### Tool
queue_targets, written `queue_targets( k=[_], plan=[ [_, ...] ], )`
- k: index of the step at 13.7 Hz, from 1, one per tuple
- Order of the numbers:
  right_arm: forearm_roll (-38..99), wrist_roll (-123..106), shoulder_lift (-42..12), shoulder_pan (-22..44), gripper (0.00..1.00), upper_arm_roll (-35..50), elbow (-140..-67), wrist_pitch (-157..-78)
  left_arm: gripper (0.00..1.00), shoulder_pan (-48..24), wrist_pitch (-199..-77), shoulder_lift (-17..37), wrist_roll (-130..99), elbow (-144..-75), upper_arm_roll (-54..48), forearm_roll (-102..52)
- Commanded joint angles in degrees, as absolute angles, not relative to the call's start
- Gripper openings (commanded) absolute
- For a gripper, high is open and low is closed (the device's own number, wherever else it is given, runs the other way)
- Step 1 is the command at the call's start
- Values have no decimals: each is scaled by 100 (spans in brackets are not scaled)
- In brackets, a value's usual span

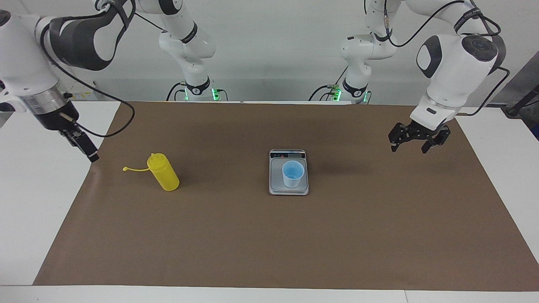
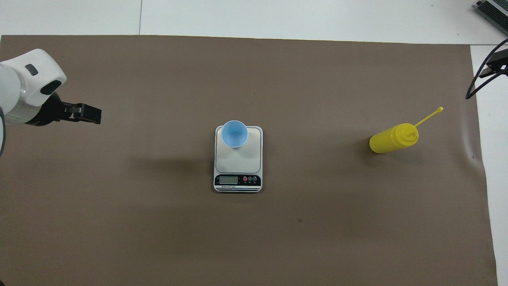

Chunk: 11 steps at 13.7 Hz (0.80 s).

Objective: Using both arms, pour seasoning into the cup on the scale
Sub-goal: 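Release the cup and withdraw the left gripper to rest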

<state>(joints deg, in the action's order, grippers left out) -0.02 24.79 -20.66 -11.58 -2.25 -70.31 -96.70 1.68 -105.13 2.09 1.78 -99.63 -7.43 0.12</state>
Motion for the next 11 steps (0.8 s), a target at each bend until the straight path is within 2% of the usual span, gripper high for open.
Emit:
queue_targets(
  k=[1, 4, 8, 11],
  plan=[
    [35, 2619, -3074, -1239, 94, -308, -5924, -9317, 100, 298, -10021, 9, 413, -9740, -773, -44],
    [97, 2680, -3330, -1388, 92, -255, -5924, -9290, 100, 325, -9590, -96, 413, -9519, -800, -26],
    [895, 3199, -3690, -1529, 93, -299, -5976, -9264, 100, 334, -9018, -123, 465, -9149, -791, -9],
    [1457, 3225, -3911, -1687, 99, -299, -6169, -8957, 100, 334, -8973, -289, 492, -9210, -791, -26]
  ],
)
